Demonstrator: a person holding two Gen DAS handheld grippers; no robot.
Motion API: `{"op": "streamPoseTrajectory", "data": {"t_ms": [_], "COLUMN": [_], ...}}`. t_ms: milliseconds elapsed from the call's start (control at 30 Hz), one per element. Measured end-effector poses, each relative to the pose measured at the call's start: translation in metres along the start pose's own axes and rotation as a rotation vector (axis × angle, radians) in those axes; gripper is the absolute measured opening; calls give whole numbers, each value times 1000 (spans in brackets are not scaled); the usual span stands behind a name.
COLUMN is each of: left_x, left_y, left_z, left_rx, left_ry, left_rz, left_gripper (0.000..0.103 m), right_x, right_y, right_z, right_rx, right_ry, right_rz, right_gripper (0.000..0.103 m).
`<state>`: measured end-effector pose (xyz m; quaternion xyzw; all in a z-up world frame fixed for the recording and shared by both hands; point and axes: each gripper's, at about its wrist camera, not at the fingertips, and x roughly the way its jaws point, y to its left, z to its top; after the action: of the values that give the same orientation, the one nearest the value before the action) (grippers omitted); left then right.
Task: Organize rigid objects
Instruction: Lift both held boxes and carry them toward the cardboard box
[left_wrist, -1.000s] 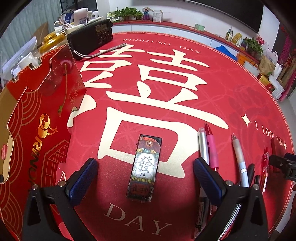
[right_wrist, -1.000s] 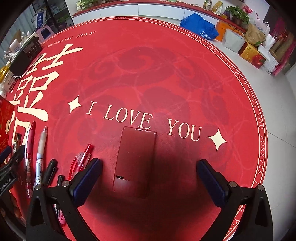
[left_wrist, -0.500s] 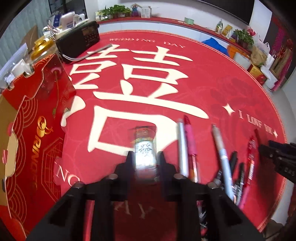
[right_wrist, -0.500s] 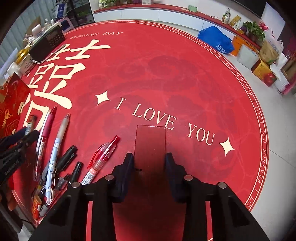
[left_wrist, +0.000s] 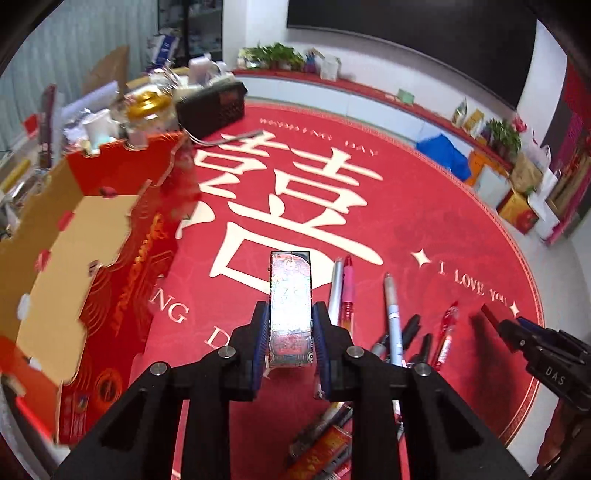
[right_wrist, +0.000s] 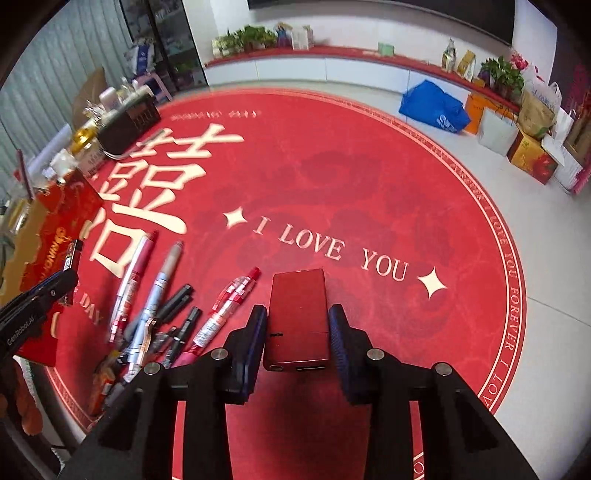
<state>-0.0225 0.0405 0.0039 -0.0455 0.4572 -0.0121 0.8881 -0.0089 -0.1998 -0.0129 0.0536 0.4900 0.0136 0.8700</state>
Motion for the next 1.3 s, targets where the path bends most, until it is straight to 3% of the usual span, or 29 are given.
{"op": "streamPoseTrajectory", "data": {"t_ms": [200, 567, 1300], "left_x": [-16, -32, -55], "left_y": [-8, -32, -20], "left_z": [0, -30, -49], "left_rx": [-4, 28, -7], "left_ry": [-48, -61, -102], "left_rz": [39, 24, 42], "left_gripper": [25, 25, 25], "right_x": [-17, -32, -44], "right_y": [0, -3, 16], "right_z": [-6, -26, -39], "right_rx": [10, 6, -53], "right_ry": [-55, -74, -103], "right_rz": [38, 43, 42], "right_gripper": [36, 36, 36]}}
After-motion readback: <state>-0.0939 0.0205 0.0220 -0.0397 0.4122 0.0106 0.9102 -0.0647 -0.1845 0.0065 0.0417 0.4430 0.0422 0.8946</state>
